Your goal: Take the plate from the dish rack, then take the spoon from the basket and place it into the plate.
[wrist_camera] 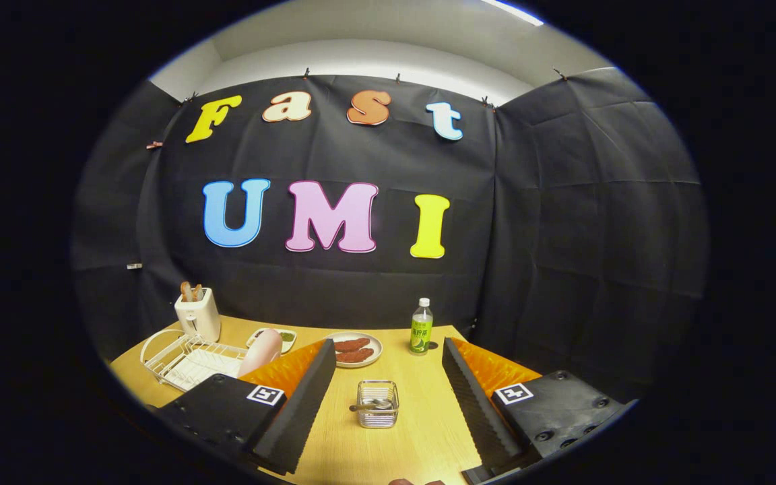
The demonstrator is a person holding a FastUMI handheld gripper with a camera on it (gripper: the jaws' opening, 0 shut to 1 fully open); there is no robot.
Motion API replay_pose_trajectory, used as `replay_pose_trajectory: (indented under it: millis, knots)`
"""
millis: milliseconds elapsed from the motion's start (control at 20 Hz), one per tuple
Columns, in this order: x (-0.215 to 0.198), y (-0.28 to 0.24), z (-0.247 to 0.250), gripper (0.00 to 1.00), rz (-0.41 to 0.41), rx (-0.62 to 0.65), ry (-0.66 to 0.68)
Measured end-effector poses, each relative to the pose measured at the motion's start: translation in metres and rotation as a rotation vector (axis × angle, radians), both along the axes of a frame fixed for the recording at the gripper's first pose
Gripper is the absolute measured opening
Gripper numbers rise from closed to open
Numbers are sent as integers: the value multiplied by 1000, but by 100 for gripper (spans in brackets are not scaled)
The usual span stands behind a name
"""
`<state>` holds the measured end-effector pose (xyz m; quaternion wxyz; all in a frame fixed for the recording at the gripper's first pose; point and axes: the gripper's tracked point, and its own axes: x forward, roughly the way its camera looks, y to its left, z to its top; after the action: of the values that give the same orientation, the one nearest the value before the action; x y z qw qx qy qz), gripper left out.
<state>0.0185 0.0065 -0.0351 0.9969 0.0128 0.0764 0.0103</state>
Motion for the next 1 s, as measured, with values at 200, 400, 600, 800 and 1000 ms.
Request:
replay_pose_trajectory:
  millis: [200,400,600,800,1000]
  knots:
    - [26,14,-3,97,63,12,23]
    - [50,49,-8,97,148,46,104]
    - [78,89,1,97,204,51,178]
    - [106,133,4,98,229,25,231]
    - [118,189,-28,97,315,-13,297]
